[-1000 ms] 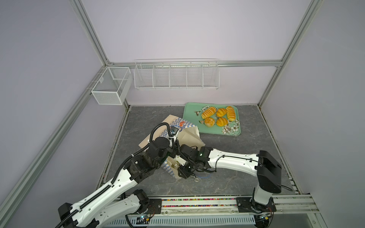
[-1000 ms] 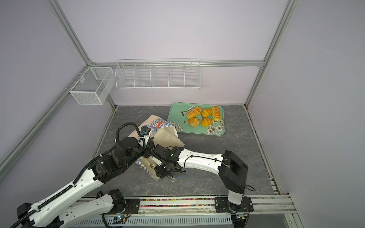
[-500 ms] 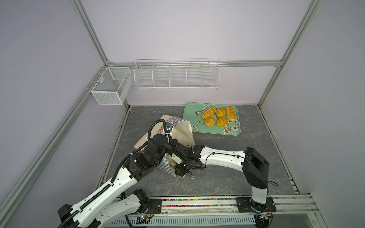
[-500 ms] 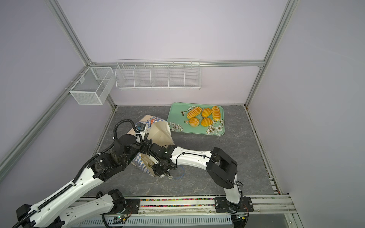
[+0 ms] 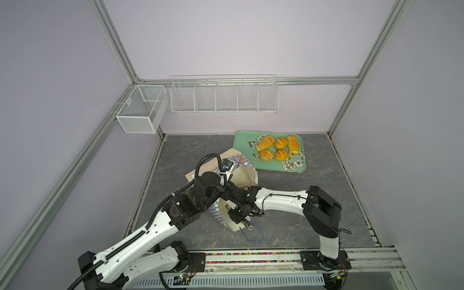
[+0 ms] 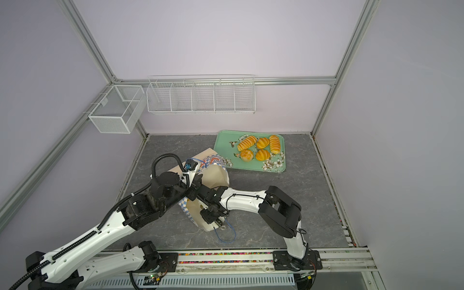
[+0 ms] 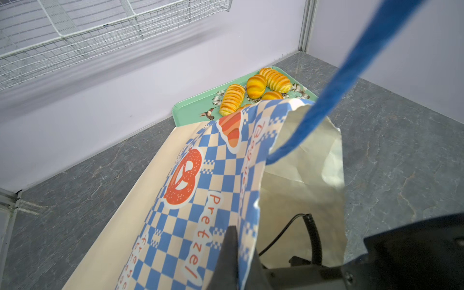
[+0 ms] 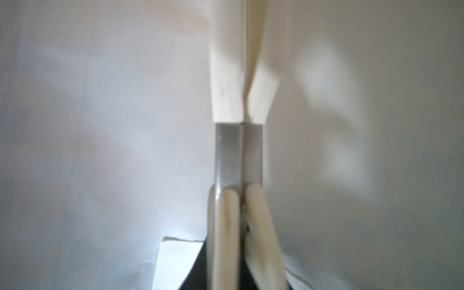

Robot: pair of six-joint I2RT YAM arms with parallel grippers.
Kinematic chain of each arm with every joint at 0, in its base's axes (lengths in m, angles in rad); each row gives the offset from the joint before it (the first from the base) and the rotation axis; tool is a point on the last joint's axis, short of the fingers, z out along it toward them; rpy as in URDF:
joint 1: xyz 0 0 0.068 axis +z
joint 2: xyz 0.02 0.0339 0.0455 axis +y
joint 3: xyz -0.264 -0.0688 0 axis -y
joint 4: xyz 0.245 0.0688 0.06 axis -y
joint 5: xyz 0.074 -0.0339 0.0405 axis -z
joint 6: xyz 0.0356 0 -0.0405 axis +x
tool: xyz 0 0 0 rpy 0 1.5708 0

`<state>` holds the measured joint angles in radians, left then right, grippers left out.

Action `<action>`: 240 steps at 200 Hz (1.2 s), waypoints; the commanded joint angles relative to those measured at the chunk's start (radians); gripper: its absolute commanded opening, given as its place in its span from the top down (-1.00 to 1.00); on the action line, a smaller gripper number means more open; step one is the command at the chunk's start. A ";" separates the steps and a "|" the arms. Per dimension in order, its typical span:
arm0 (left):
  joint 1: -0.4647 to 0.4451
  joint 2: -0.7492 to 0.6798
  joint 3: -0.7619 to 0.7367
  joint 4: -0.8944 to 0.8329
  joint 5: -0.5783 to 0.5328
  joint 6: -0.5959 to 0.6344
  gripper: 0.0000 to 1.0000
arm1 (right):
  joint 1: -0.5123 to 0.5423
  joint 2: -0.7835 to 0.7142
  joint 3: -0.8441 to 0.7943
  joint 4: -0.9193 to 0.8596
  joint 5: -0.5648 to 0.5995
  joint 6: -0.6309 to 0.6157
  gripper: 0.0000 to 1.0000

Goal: Take the fake bread out of the paper bag

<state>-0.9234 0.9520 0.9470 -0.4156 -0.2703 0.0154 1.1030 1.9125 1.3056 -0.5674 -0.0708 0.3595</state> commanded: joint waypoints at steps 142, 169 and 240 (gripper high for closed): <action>-0.022 0.104 0.072 -0.097 0.024 -0.001 0.53 | -0.026 -0.184 -0.067 0.138 -0.017 0.073 0.85; -0.022 0.081 0.085 -0.150 -0.013 -0.017 0.17 | -0.040 -0.197 -0.049 0.138 -0.025 0.079 0.85; -0.028 0.022 0.106 -0.348 -0.063 -0.100 -0.15 | -0.091 -0.245 0.014 0.132 -0.055 0.073 0.85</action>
<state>-0.9386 0.9833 1.0290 -0.6346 -0.3340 -0.0422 1.0237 1.7172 1.2732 -0.4751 -0.1036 0.4377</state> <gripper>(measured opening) 0.566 0.213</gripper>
